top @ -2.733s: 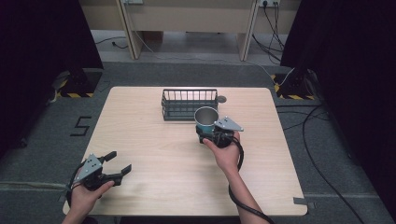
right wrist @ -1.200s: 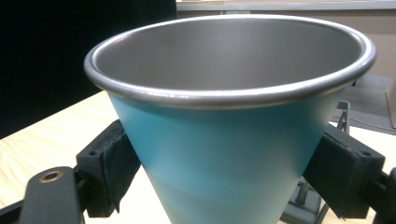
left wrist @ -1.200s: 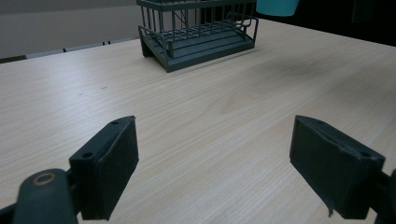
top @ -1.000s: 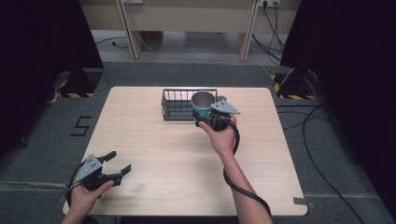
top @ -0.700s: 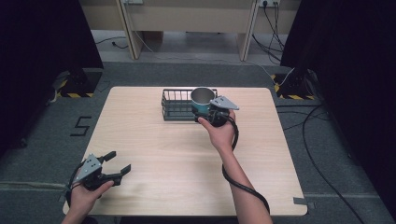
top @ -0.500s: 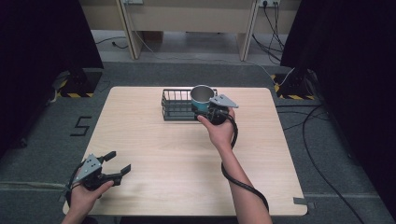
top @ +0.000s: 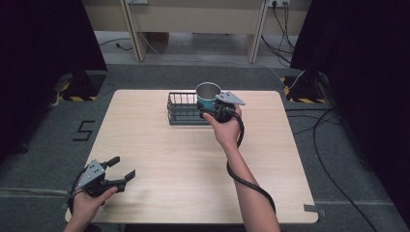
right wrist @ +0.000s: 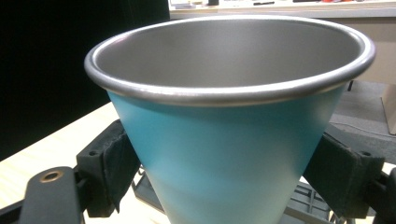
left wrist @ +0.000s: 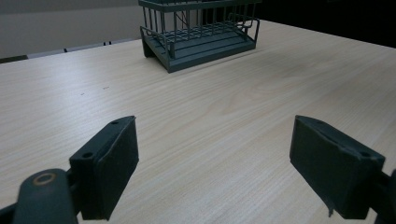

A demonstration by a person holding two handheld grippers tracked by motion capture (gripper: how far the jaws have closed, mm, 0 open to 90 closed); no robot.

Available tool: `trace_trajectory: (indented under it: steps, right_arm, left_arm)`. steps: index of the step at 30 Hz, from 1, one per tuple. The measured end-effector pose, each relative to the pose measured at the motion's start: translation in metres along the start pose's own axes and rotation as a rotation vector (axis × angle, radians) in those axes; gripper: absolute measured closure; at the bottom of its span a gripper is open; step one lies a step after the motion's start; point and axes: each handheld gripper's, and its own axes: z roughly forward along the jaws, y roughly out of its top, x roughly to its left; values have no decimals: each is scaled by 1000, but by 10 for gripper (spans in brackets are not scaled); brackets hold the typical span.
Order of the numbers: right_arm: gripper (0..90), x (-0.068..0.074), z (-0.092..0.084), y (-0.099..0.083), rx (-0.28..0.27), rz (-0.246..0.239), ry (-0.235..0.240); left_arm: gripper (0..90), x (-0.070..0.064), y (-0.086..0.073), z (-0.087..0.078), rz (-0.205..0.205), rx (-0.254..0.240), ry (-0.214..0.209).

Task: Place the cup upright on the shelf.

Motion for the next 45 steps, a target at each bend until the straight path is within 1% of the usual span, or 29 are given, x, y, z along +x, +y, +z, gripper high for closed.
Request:
trace_trajectory:
  steps: [12, 18, 30, 36, 40, 45]
  right_arm:
    - [180, -2, 8, 6, -1, 2, -3]
    - [180, -4, 13, 11, 1, 11, -4]
    - [180, -7, 24, 19, 4, 18, -17]
    - [180, -7, 32, 27, 6, 17, -22]
    - [180, -8, 37, 28, 14, 14, -23]
    - [180, -9, 43, 29, 21, 26, -27]
  left_arm:
    - [151, 1, 0, 0, -2, 1, 1]
    - [151, 1, 0, 0, -3, 0, 2]
    - [151, 1, 0, 0, -3, -1, 4]
    - [151, 2, 0, -1, -4, -2, 4]
    - [151, 2, 0, -1, -5, -2, 4]
    - [151, 2, 0, -1, -5, -3, 5]
